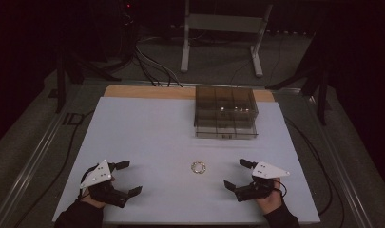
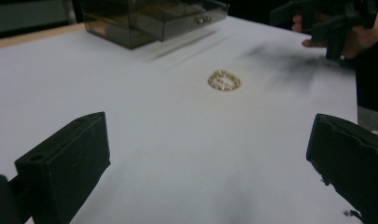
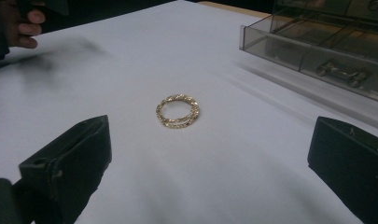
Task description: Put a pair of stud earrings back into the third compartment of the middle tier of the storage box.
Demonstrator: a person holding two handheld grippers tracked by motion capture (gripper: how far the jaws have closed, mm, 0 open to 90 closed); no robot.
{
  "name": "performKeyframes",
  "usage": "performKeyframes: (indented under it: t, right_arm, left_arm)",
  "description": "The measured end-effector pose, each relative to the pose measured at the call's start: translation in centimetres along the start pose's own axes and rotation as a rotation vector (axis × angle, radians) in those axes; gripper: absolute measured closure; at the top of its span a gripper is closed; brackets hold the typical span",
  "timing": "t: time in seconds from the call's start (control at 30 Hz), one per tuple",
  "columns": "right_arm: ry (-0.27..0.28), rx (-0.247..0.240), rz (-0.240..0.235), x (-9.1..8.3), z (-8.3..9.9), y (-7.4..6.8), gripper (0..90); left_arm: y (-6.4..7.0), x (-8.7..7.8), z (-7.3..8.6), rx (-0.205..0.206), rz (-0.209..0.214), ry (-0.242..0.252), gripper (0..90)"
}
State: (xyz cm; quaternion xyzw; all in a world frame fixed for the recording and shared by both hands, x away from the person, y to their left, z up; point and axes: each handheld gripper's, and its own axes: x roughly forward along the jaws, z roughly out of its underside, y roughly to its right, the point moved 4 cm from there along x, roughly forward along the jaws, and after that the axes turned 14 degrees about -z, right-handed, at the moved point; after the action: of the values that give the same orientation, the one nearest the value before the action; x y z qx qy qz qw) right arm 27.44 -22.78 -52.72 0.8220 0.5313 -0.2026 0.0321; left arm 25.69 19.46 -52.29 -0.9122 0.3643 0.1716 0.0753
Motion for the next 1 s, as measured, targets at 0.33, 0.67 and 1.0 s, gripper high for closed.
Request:
performKeyframes:
  t: [0.33,0.67,1.0]
  right_arm:
    - [-0.036,0.015,-0.048,0.3,0.1,-0.5,0.0]
    - [-0.032,0.044,-0.098,0.3,-0.8,-1.3,0.0]
    - [-0.015,-0.011,-0.126,0.4,-3.4,-3.0,0.0]
  left_arm:
    - [-0.1,0.3,0.2,-0.005,-0.007,-0.009,0.6]
    - [0.1,0.5,0.2,-0.015,0.011,-0.012,0.6]
    - [0.0,0.3,0.0,-0.019,-0.001,-0.005,0.6]
